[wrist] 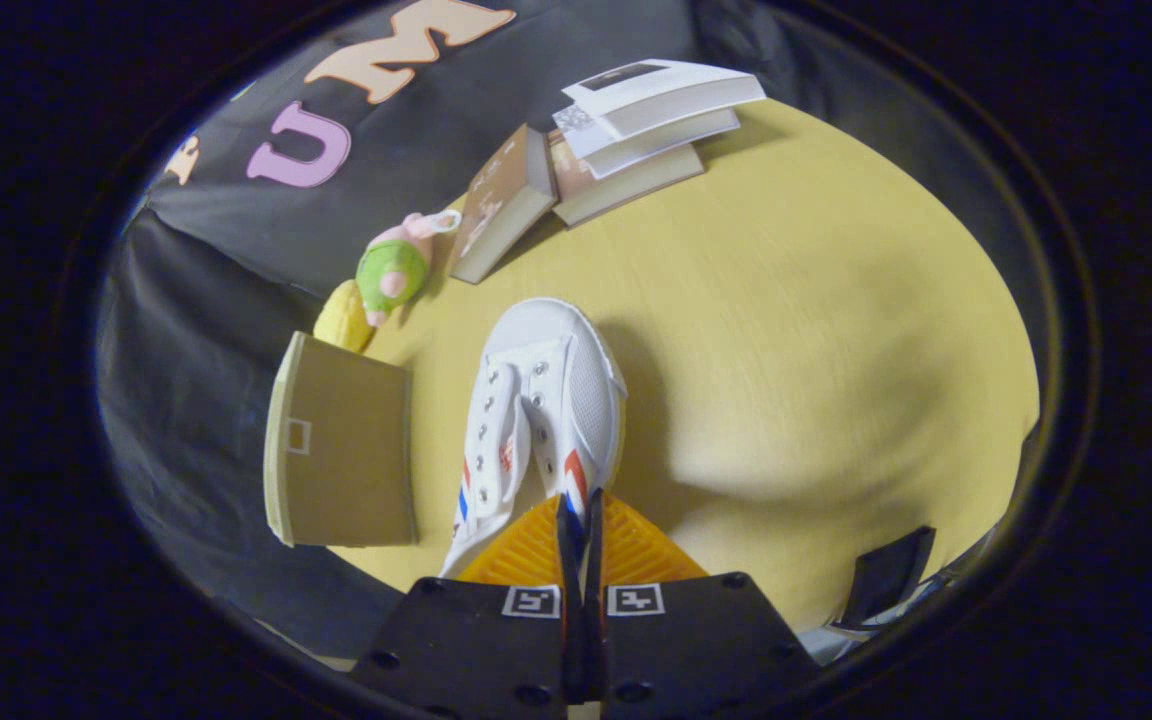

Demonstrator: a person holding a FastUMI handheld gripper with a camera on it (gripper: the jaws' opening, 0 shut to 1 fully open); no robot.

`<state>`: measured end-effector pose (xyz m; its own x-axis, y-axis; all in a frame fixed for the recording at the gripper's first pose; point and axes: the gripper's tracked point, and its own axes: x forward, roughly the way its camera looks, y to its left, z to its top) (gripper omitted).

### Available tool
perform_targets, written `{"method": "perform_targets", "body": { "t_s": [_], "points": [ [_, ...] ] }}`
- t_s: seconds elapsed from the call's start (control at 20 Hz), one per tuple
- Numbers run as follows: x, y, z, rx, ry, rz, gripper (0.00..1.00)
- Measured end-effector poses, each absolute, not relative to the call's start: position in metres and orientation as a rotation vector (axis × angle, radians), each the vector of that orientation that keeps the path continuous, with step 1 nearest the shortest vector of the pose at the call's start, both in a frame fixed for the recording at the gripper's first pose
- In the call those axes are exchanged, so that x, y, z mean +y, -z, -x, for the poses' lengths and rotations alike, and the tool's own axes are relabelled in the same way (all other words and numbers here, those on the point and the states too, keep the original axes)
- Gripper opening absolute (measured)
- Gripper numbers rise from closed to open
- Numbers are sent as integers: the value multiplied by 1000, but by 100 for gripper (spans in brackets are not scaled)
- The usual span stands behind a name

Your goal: Open the storage box then place both shoes into the box .Put the left shoe in first, then the right shoe, with the right side of both shoes facing outward in a uniform manner.

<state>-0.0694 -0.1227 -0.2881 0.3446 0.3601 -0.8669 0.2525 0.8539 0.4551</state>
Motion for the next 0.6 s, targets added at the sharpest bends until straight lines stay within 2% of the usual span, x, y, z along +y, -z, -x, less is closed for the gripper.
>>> {"method": "perform_targets", "body": {
  "t_s": [0.3, 0.6],
  "points": [
    [-69, 223, 43, 1161, -136, -606, 4],
    [12, 192, 29, 1140, -201, -604, 3]
  ]
}}
